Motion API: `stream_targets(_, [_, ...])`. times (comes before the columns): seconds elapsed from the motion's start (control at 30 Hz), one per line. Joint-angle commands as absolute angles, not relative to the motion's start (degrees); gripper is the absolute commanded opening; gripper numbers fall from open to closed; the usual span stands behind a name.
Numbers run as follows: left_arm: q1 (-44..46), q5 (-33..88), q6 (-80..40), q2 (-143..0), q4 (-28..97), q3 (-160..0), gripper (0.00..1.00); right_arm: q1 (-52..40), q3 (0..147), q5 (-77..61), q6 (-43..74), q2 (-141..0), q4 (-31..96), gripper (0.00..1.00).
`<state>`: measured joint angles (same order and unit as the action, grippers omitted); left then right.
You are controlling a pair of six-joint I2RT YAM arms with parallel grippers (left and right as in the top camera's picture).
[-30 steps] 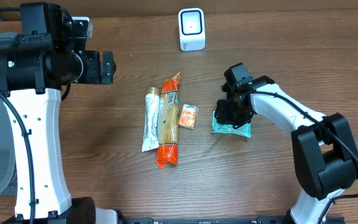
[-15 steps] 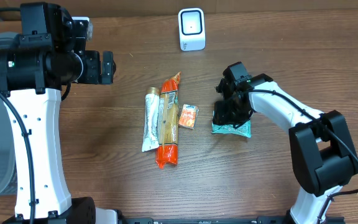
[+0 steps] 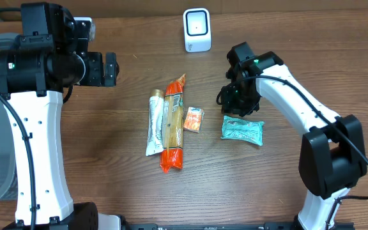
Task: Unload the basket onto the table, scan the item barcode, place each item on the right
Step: 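Lower the right gripper onto the teal packet and pinch its edge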
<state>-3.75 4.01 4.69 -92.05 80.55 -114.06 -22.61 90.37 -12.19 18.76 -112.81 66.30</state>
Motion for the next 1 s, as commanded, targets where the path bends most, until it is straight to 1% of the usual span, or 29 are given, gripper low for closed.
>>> stream_targets(0.0, [-3.84,3.86,5.37,-91.92,80.34,-114.91,1.0,-23.64,89.52,-6.63,24.45,-111.24,66.06,0.27])
stream_targets(0.1, [-3.84,3.86,5.37,-91.92,80.34,-114.91,1.0,-25.06,86.43,-2.15,27.88,-111.24,64.45,0.17])
stream_targets(0.37, [-3.84,3.86,5.37,-91.92,80.34,-114.91,1.0,-25.98,77.17,-0.67,28.32,-111.33,55.68,0.1])
stream_targets(0.63, [-3.84,3.86,5.37,-91.92,80.34,-114.91,1.0,-26.02,70.57,-0.73,27.44,-111.39,49.47,0.09])
stream_targets(0.8, [-3.84,3.86,5.37,-91.92,80.34,-114.91,1.0,-26.04,70.46,-1.56,22.52,-111.46,48.66,0.09])
stream_targets(0.97, [-3.84,3.86,5.37,-91.92,80.34,-114.91,1.0,-26.04,70.46,-5.5,15.18,-113.51,47.44,0.1])
